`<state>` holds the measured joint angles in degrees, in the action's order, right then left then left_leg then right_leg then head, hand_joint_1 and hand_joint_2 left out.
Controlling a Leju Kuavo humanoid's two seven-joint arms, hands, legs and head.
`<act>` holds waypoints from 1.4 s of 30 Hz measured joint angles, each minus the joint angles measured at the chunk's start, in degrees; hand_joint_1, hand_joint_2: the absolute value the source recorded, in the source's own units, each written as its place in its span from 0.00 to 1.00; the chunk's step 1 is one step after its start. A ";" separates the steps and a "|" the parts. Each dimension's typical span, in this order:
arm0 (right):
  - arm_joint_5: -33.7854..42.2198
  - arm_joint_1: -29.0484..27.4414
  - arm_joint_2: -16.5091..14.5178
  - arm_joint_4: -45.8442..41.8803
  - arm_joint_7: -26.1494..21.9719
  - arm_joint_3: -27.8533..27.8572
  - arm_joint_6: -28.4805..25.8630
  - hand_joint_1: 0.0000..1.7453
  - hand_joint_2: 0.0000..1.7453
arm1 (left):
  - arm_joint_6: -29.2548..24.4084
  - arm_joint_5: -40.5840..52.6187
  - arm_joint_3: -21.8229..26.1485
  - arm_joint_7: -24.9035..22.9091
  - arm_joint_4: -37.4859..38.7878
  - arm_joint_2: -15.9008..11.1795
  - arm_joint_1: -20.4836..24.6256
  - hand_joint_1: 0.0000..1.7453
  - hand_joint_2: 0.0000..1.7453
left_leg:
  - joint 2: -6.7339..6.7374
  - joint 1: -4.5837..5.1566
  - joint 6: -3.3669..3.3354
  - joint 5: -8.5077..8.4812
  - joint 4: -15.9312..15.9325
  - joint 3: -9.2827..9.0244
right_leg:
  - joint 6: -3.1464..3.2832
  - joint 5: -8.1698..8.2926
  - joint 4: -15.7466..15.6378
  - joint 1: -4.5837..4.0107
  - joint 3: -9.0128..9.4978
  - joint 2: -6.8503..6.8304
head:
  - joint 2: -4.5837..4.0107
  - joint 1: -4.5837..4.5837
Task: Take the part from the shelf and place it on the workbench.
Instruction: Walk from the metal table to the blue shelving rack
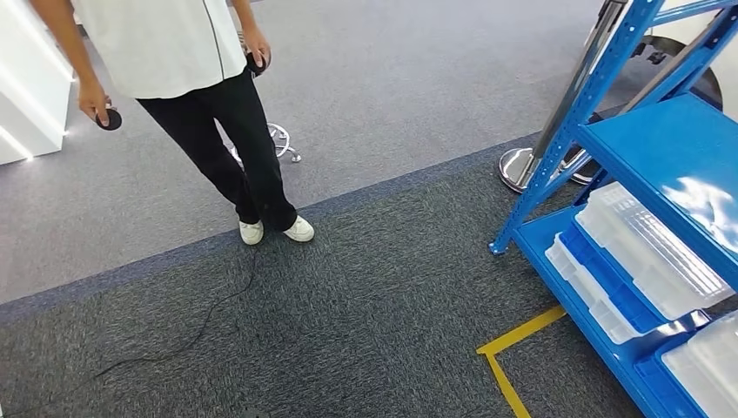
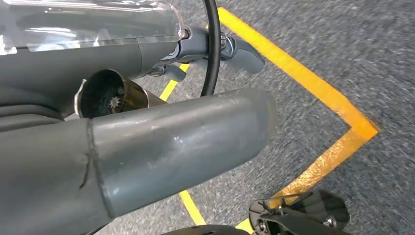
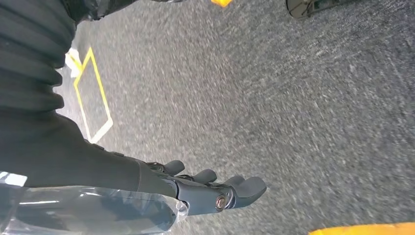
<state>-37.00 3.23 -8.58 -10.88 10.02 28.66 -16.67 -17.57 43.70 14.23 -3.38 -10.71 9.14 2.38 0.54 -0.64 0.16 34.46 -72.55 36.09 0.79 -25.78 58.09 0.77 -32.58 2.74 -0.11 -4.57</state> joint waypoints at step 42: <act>-0.21 0.05 0.17 0.00 -0.86 1.57 0.23 0.00 1.00 | -0.19 0.01 0.54 -0.59 0.00 0.10 0.65 0.00 0.00 | -0.53 -0.22 -2.36 -7.29 14.68 -5.08 | -2.69 -5.24 9.63 -0.06 -5.35 -1.20 | 0.00 -0.32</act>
<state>-37.21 3.28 -8.41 -10.88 9.16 30.23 -16.44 -17.76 43.71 14.77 -3.97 -10.71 9.23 3.03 0.01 -0.86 -2.20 27.17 -57.87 31.01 -1.90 -31.02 67.73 0.71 -37.94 1.54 -0.11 -4.89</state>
